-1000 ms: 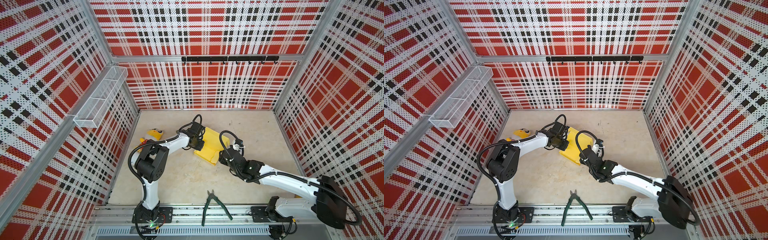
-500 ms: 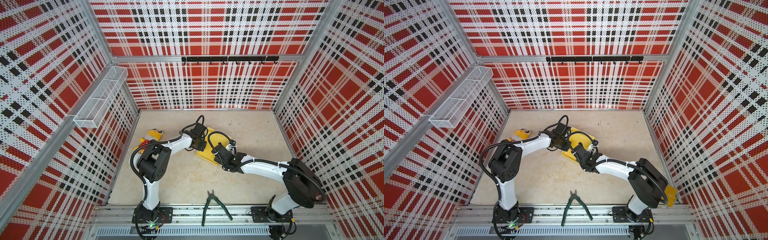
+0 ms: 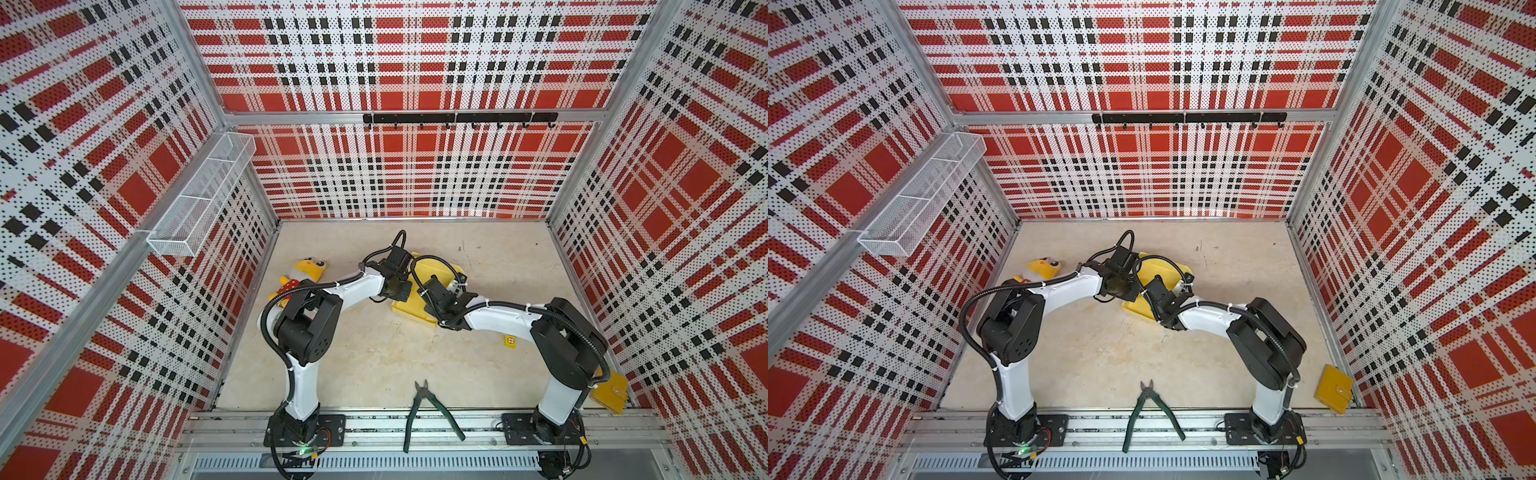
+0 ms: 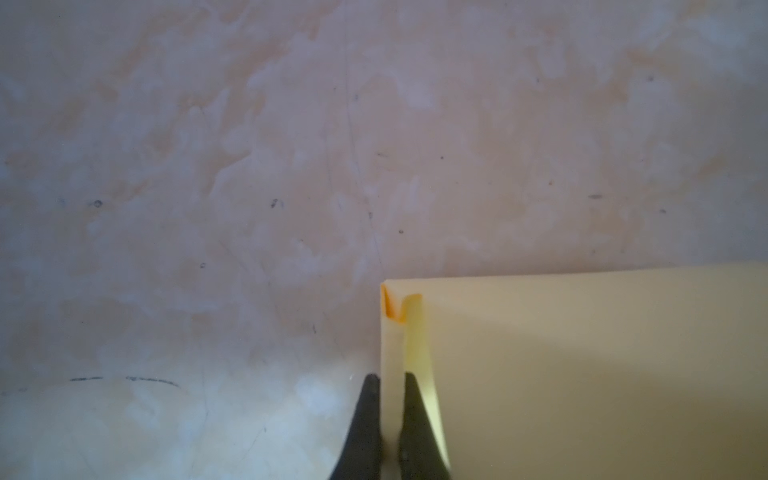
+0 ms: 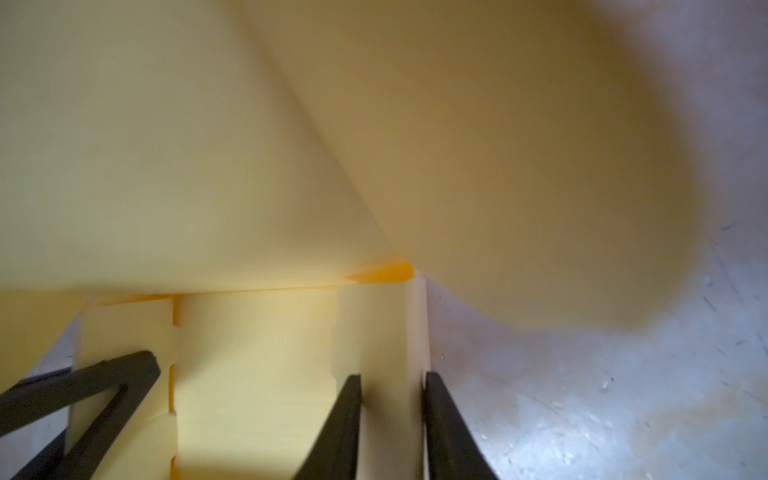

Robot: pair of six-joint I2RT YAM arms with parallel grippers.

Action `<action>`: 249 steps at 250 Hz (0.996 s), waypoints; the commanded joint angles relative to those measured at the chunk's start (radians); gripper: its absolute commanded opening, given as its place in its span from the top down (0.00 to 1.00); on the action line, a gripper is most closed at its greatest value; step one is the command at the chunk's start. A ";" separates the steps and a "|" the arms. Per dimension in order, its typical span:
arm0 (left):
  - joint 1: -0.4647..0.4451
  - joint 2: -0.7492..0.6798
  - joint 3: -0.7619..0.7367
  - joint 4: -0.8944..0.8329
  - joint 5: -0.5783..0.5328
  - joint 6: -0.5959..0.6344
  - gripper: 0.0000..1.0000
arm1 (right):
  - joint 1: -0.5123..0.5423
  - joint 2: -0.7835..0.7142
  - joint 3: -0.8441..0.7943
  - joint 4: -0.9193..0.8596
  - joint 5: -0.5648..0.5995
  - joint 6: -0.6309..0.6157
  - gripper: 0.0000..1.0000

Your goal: Fold the paper box

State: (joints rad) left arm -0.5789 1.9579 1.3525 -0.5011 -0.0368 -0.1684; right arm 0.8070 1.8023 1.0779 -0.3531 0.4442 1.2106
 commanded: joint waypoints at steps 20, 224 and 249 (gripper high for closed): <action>-0.019 0.014 -0.007 0.001 0.017 -0.002 0.93 | -0.004 0.097 -0.003 -0.011 -0.153 0.021 0.83; -0.016 0.007 -0.027 0.012 -0.005 -0.008 0.92 | 0.018 0.020 -0.051 -0.099 -0.216 0.053 0.52; -0.017 0.006 -0.030 0.013 -0.006 -0.009 0.92 | 0.021 -0.002 -0.050 -0.116 -0.203 0.059 0.51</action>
State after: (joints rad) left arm -0.5766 1.9579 1.3445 -0.4892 -0.0505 -0.1825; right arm 0.8085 1.7863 1.0718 -0.3496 0.3946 1.2282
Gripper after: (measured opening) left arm 0.083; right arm 0.483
